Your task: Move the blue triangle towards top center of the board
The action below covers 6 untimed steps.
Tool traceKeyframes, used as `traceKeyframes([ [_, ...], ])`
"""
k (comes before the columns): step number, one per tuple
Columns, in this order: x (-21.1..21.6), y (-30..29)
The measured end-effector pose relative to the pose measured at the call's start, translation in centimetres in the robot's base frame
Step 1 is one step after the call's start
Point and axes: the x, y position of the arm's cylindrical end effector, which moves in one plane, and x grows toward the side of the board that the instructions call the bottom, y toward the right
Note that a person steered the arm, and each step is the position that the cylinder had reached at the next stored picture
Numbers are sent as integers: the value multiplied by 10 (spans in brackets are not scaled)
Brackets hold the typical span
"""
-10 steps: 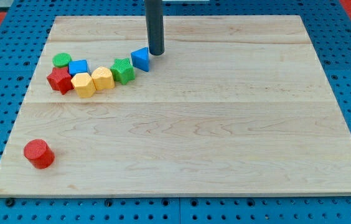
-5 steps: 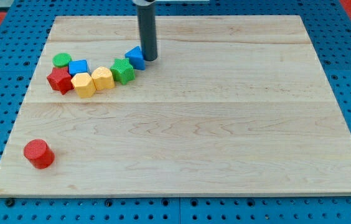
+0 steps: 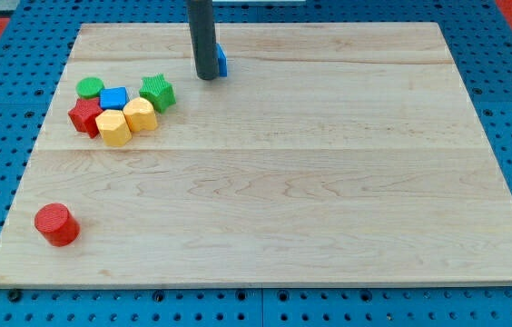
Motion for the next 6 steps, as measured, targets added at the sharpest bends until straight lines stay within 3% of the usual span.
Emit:
traceKeyframes([
  [1,-8,-29],
  [3,-37,50],
  [6,-47,71],
])
